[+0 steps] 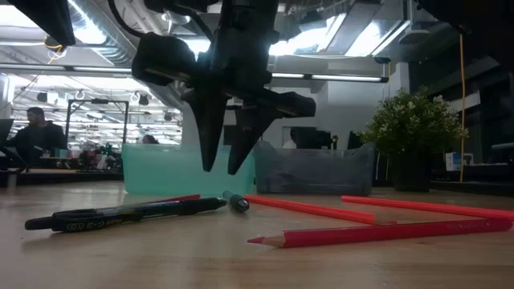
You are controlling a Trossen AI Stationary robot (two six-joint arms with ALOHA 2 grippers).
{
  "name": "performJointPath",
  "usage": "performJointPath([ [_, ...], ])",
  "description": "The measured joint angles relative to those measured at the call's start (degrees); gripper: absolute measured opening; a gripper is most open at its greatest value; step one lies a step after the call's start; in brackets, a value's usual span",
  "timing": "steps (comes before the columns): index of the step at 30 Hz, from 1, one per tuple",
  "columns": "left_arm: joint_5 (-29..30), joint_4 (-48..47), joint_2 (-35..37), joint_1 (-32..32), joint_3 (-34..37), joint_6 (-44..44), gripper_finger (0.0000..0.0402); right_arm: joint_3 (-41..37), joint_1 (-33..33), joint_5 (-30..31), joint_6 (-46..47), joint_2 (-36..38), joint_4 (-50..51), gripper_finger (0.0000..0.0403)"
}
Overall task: Sort pens & pencils
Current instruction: Put the black pen into the black bin
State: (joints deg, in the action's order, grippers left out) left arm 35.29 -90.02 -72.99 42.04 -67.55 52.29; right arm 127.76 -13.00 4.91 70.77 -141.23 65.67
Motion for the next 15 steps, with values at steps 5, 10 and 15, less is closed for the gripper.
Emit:
performJointPath([
  [5, 0.0, 0.0, 0.0, 0.0, 0.0, 0.0, 0.0041, -2.3, 0.4, -0.2, 0.0, 0.0, -0.5, 0.0122],
  [10, 0.0, 0.0, 0.0, 0.0, 0.0, 0.0, 0.0041, -5.5, 0.8, -1.9, 0.2, 0.0, -2.6, 0.0122],
  [15, 0.0, 0.0, 0.0, 0.0, 0.0, 0.0, 0.0041, -7.4, 1.2, -2.9, 0.3, 0.1, -6.1, 0.0122],
])
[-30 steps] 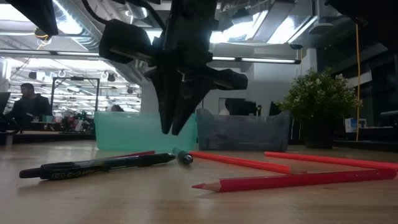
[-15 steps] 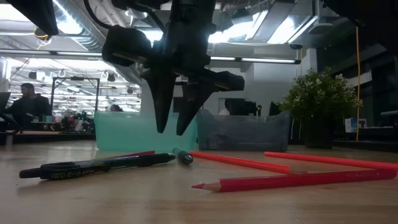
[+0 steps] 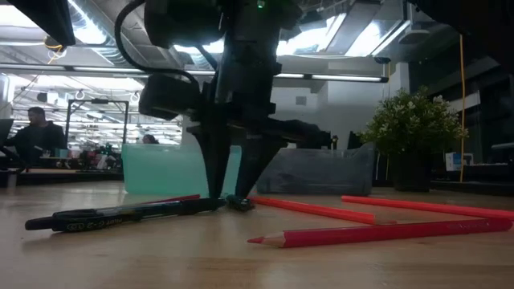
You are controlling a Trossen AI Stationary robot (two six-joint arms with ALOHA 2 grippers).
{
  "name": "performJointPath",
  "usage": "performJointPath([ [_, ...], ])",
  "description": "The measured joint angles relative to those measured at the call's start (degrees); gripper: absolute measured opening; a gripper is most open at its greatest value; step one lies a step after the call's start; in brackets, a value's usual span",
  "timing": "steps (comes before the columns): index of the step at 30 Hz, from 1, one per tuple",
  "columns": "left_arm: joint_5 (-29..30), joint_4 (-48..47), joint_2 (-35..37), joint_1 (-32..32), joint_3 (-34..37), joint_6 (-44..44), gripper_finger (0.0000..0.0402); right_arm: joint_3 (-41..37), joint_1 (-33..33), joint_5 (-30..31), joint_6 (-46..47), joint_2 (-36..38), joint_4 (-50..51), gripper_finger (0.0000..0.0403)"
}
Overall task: Sort pens & pencils
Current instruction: Put the black pen into the black bin
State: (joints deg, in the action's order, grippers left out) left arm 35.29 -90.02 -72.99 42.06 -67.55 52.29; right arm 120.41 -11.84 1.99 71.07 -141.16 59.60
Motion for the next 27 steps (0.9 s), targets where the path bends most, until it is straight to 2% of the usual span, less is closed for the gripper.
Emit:
performJointPath([
  [14, 0.0, 0.0, 0.0, 0.0, 0.0, 0.0, 0.0041, -2.5, 0.0, -0.6, 2.0, 0.4, -2.2, 0.0120],
  [17, 0.0, 0.0, 0.0, 0.0, 0.0, 0.0, 0.0041, -2.5, 0.0, -0.6, 2.0, 0.3, -2.0, 0.0104],
  [24, 0.0, 0.0, 0.0, 0.0, 0.0, 0.0, 0.0041, -2.6, 0.0, -0.5, 2.0, 0.3, -1.7, 0.0038],
  [27, 0.0, 0.0, 0.0, 0.0, 0.0, 0.0, 0.0041, -2.6, 0.0, -0.5, 1.9, 0.3, -1.8, 0.0025],
])
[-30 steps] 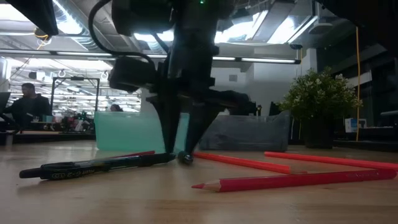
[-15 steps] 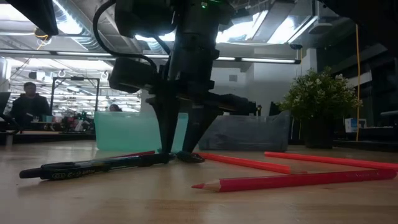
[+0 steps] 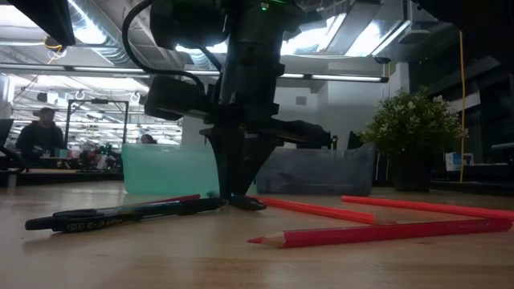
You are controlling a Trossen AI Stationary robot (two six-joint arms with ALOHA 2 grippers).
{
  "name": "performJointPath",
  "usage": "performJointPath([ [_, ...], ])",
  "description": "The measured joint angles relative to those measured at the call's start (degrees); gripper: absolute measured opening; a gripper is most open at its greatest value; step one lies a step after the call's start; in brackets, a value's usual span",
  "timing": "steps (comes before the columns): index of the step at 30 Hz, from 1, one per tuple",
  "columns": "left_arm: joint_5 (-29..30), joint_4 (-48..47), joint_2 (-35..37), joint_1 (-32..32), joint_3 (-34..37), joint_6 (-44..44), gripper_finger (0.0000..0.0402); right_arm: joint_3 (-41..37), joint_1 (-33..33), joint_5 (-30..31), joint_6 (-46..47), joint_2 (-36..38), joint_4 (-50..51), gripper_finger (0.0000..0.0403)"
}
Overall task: Sort pens & pencils
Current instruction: Put the black pen into the black bin
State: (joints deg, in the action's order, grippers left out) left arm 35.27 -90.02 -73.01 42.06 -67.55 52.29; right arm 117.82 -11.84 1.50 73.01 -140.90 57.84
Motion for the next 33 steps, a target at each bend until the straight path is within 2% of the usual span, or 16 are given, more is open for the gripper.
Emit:
performJointPath([
  [16, 0.0, 0.0, 0.0, 0.0, 0.0, 0.0, 0.0041, 5.9, 0.0, 1.2, -0.4, -0.8, 3.1, 0.0026],
  [33, 0.0, 0.0, 0.0, 0.0, 0.0, -0.2, 0.0041, 6.1, 0.0, 0.2, 0.0, -0.5, 4.4, 0.0026],
])
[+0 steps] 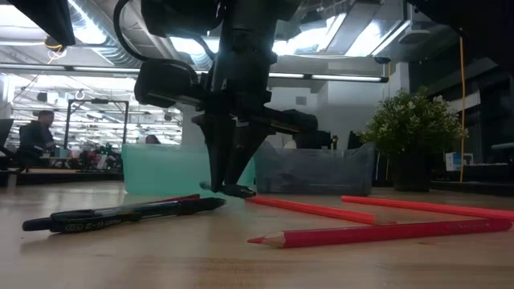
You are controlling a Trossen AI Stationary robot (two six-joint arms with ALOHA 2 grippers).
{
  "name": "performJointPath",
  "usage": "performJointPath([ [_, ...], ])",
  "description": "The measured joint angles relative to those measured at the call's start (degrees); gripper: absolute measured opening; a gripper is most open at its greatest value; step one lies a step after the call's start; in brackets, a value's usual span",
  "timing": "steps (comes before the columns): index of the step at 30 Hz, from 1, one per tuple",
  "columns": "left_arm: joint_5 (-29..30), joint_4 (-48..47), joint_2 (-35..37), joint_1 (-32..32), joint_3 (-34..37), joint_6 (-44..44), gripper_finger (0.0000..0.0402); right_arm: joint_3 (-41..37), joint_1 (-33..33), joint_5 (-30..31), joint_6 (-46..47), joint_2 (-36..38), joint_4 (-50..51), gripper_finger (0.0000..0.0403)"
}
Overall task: Sort pens & pencils
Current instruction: Put the black pen into the black bin
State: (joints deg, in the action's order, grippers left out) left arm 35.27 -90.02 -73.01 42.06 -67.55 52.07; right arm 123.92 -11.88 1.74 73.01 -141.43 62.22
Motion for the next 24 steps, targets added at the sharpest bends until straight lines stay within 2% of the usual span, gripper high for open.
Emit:
performJointPath([
  [7, 0.0, 0.0, 0.0, 0.0, 0.0, -0.1, 0.0041, 0.2, -0.3, -0.4, 0.1, 0.8, 0.5, 0.0025],
  [10, 0.0, 0.0, 0.0, 0.0, 0.0, -0.1, 0.0041, 2.6, -0.5, -0.2, 0.2, 0.9, 3.4, 0.0025],
  [16, 0.0, 0.0, 0.0, 0.0, 0.0, -0.1, 0.0041, 10.8, -1.2, 3.2, 1.3, 1.0, 16.1, 0.0025],
  [22, 0.0, 0.0, 0.0, 0.0, 0.0, -0.1, 0.0041, 11.0, -2.1, 4.9, 4.4, 4.0, 27.2, 0.0025],
  [24, 0.0, 0.0, 0.0, 0.0, 0.0, -0.1, 0.0041, 10.6, -2.2, 5.7, 4.6, 4.9, 28.0, 0.0025],
])
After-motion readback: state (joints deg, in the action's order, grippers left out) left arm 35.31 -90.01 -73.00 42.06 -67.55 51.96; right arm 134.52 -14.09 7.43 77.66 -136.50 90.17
